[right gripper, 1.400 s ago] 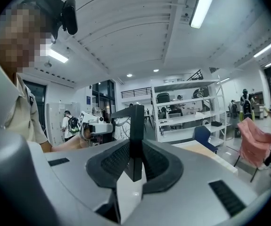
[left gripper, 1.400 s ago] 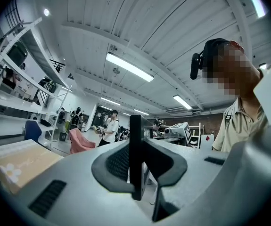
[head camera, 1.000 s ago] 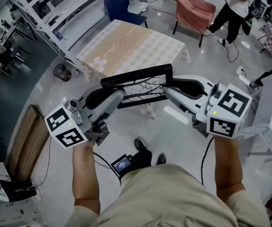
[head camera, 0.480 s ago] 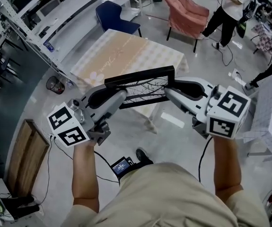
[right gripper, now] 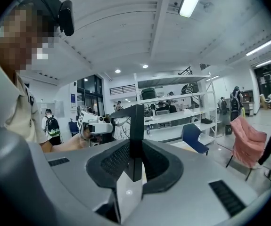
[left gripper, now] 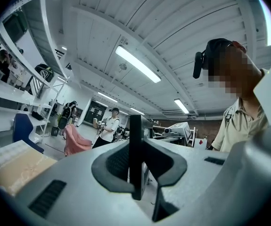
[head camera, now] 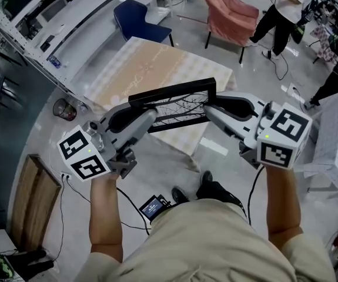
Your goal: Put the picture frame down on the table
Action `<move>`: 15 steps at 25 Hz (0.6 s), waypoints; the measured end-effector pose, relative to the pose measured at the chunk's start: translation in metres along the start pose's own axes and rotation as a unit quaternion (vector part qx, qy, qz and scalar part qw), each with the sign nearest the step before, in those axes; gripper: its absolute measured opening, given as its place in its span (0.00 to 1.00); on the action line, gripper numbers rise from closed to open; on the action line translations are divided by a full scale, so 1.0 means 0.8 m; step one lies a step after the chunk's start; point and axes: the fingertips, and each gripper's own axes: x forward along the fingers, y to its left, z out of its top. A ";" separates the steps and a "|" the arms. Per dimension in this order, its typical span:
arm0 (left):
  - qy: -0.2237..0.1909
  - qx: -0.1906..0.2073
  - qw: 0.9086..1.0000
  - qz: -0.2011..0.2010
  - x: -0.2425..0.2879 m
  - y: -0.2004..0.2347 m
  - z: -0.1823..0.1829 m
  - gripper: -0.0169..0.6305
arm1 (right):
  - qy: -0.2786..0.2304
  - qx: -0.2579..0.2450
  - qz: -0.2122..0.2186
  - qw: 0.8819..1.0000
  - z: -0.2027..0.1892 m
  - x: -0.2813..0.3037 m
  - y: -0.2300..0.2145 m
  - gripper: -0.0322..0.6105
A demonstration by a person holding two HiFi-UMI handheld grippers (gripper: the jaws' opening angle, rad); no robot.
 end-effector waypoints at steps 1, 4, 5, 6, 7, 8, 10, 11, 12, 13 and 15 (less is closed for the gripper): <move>-0.001 -0.003 1.000 0.005 0.006 0.014 0.002 0.14 | 0.002 0.001 0.004 1.000 0.002 0.008 -0.014 0.16; 0.000 -0.011 1.000 0.027 0.032 0.069 0.010 0.14 | 0.005 0.009 0.023 1.000 0.009 0.039 -0.069 0.16; 0.001 -0.013 0.999 0.034 0.039 0.084 0.013 0.14 | 0.005 0.011 0.030 0.999 0.012 0.048 -0.085 0.16; 0.001 -0.014 0.999 0.041 0.045 0.095 0.014 0.14 | 0.005 0.012 0.036 0.999 0.013 0.054 -0.097 0.16; 0.001 -0.014 0.999 0.046 0.047 0.101 0.014 0.14 | 0.004 0.012 0.041 0.999 0.013 0.058 -0.104 0.16; 0.001 -0.013 0.999 0.052 0.048 0.104 0.014 0.14 | 0.003 0.011 0.047 0.999 0.012 0.061 -0.108 0.16; 0.000 -0.008 0.998 0.062 0.046 0.103 0.012 0.14 | 0.000 0.008 0.058 0.998 0.010 0.063 -0.108 0.16; -0.002 -0.006 0.998 0.067 0.044 0.103 0.011 0.14 | -0.002 0.006 0.064 0.998 0.009 0.064 -0.107 0.16; -0.004 -0.004 0.997 0.071 0.043 0.103 0.009 0.14 | -0.003 0.002 0.069 0.998 0.008 0.065 -0.106 0.16; -0.007 -0.003 0.997 0.075 0.044 0.105 0.008 0.14 | -0.004 -0.002 0.074 0.997 0.008 0.067 -0.109 0.16; -0.012 -0.001 0.997 0.082 0.051 0.117 0.007 0.14 | -0.004 -0.009 0.081 0.997 0.009 0.073 -0.123 0.16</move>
